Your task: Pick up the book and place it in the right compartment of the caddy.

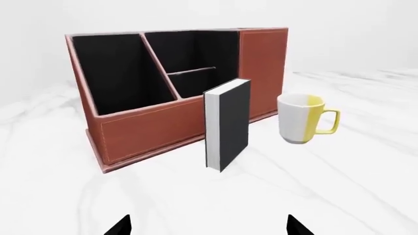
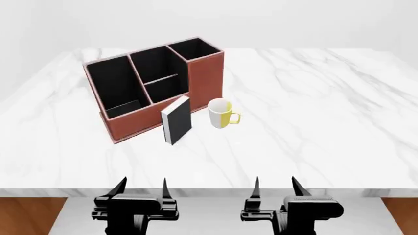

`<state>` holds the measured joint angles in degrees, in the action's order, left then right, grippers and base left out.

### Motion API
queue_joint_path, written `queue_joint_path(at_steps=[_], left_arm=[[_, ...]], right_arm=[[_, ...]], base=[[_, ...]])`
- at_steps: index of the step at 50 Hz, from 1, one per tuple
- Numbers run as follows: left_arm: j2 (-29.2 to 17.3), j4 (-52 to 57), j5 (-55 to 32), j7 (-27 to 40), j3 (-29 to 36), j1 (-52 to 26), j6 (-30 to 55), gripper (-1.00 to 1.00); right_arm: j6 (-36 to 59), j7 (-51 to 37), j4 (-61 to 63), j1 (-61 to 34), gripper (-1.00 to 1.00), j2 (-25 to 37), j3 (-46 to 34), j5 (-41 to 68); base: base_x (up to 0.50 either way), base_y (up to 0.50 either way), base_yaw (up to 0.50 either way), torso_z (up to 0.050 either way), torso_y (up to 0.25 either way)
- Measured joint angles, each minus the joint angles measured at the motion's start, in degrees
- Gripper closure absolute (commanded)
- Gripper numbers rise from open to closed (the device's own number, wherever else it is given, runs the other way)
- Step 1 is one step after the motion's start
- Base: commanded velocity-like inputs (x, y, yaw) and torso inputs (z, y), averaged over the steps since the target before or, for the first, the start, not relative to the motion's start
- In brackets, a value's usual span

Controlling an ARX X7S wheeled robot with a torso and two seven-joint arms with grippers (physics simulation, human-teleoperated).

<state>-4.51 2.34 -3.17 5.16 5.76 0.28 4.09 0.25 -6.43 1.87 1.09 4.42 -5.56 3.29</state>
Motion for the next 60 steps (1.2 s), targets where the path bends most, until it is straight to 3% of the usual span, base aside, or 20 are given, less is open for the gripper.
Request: queue_joint_path(at_steps=[15,26,60], left_arm=[[-2.2,23.5,5.7,6.5,-1.6,4.1,-3.8,-1.00],[-3.3,35.5,8.4,9.8,-2.6,6.7,-6.7,-1.00],[-5.4,40.1,9.2,13.2,-1.2,7.6,-7.9,-1.00]], right_arm=[[-5.8,-2.6,18.7,3.8,-1.00,1.5,1.9,2.7],[-13.1,-3.5,27.4,6.4,-1.00,2.2,2.4,5.1],[-17.7,-4.4,30.9,8.3,-1.00,5.2,-0.8,4.6]], base=[[0.01,0.00,0.00,0.000,0.000],[0.47,-0.10,0.00,0.000,0.000],[0.50,-0.08,0.00,0.000,0.000]])
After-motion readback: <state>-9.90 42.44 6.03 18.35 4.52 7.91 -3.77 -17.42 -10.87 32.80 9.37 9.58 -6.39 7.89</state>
